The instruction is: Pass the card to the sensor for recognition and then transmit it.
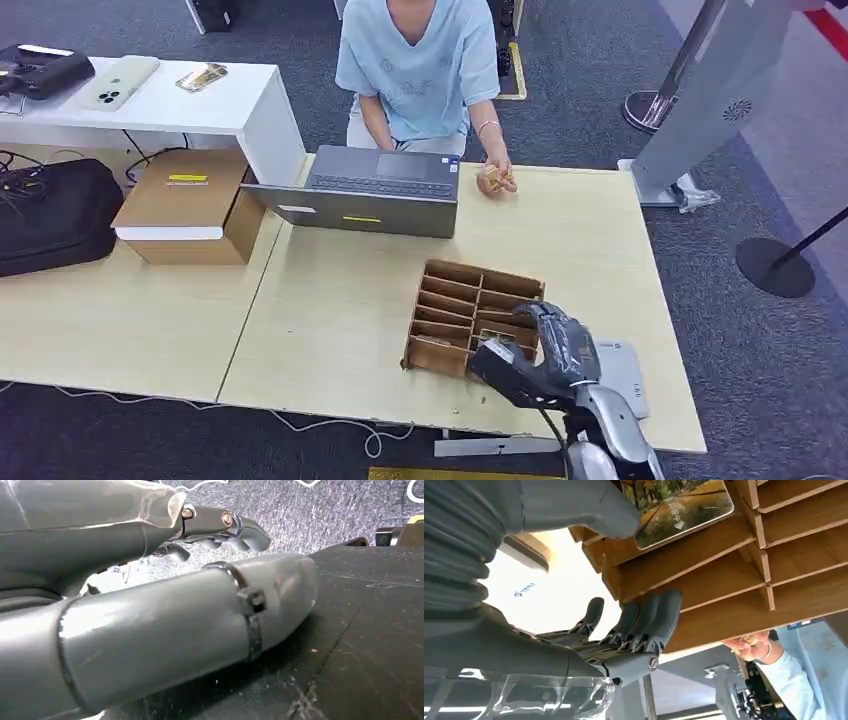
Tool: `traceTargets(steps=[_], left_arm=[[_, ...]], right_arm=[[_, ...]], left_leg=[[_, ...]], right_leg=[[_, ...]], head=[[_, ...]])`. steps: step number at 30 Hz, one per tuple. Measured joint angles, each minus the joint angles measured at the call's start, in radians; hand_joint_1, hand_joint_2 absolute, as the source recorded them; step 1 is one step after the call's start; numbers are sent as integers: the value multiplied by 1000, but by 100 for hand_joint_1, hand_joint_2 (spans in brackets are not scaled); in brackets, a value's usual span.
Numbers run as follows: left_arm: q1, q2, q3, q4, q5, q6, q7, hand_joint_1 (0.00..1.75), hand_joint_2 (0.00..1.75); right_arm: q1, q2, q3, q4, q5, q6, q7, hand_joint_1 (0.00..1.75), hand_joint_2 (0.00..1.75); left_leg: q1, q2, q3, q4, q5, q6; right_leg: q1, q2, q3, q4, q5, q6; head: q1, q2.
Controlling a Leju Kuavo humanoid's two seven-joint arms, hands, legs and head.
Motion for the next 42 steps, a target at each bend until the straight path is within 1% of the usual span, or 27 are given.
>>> traceTargets(steps=[3, 11, 12, 13, 15, 16, 18, 19, 21, 27, 28, 30, 31, 36, 39, 42], left_arm=[[0, 0, 0, 0, -1, 0, 0, 0, 0], [0, 0, 0, 0, -5, 0, -2, 0, 0], [0, 0, 0, 0, -5, 0, -2, 0, 0], [0, 0, 0, 0, -5, 0, -2, 0, 0], [0, 0, 0, 0, -5, 0, -2, 0, 0], [0, 0, 0, 0, -5, 0, -2, 0, 0], [0, 0, 0, 0, -7, 0, -2, 0, 0], [0, 0, 0, 0, -8, 0, -3, 0, 0], [0, 0, 0, 0, -10, 0, -5, 0, 0], [-1, 0, 0, 0, -23, -5, -15, 0, 0], [-1, 0, 0, 0, -23, -5, -15, 0, 0], [-2, 0, 0, 0, -23, -7, -15, 0, 0], [-2, 1, 0, 0, -23, -7, -15, 0, 0], [-2, 1, 0, 0, -27, -7, -16, 0, 0], [-2, 1, 0, 0, -33, -7, -18, 0, 0], [-2, 1, 0, 0, -36, -7, -19, 0, 0]], right_arm=[[6, -1, -3, -6, 0, 0, 1, 80, 175], [25, -6, -10, -27, 0, 0, 1, 80, 175], [26, -6, -11, -27, 0, 0, 2, 77, 175], [27, -7, -12, -27, 0, 0, 2, 80, 175], [31, -8, -13, -29, 0, 0, 2, 75, 175], [32, -8, -13, -30, 0, -1, 2, 68, 175], [39, -8, -14, -34, 0, -3, 2, 66, 175], [46, -8, -16, -41, 0, -4, 2, 77, 175], [60, -8, -21, -58, 0, -9, 1, 72, 175], [106, -18, -27, -133, -6, -26, -3, 70, 175], [113, -20, -28, -145, -8, -30, -4, 65, 175], [121, -24, -28, -160, -8, -32, -5, 65, 175], [126, -24, -28, -168, -8, -33, -5, 61, 175], [143, -24, -28, -209, -18, -31, -10, 59, 175], [150, -24, -26, -225, -20, -22, -14, 54, 175], [150, -26, -13, -226, -25, -8, -21, 56, 175]], left_leg=[[0, 0, 0, 0, 0, 0], [0, 0, 0, 0, 0, 0], [0, 0, 0, 0, 0, 0], [0, 0, 0, 0, 0, 0], [0, 0, 0, 0, 0, 0], [0, 0, 0, 0, 0, 0], [0, 0, 0, 0, 0, 0], [0, 0, 0, 0, 0, 0], [0, 0, 0, 0, 0, 0], [0, 0, 0, 0, 0, 0], [0, 0, 0, 0, 0, 0], [0, 0, 0, 0, 0, 0], [0, 0, 0, 0, 0, 0], [0, 0, 0, 0, 0, 0], [0, 0, 0, 0, 0, 0], [0, 0, 0, 0, 0, 0]], right_leg=[[0, 0, 0, 0, 0, 0], [0, 0, 0, 0, 0, 0], [0, 0, 0, 0, 0, 0], [0, 0, 0, 0, 0, 0], [0, 0, 0, 0, 0, 0], [0, 0, 0, 0, 0, 0], [0, 0, 0, 0, 0, 0], [0, 0, 0, 0, 0, 0], [0, 0, 0, 0, 0, 0], [0, 0, 0, 0, 0, 0], [0, 0, 0, 0, 0, 0], [0, 0, 0, 0, 0, 0], [0, 0, 0, 0, 0, 0], [0, 0, 0, 0, 0, 0], [0, 0, 0, 0, 0, 0], [0, 0, 0, 0, 0, 0]], head=[[0, 0], [0, 0], [0, 0], [0, 0], [0, 0], [0, 0], [0, 0], [0, 0], [0, 0], [0, 0], [0, 0], [0, 0], [0, 0], [0, 0], [0, 0], [0, 0]])
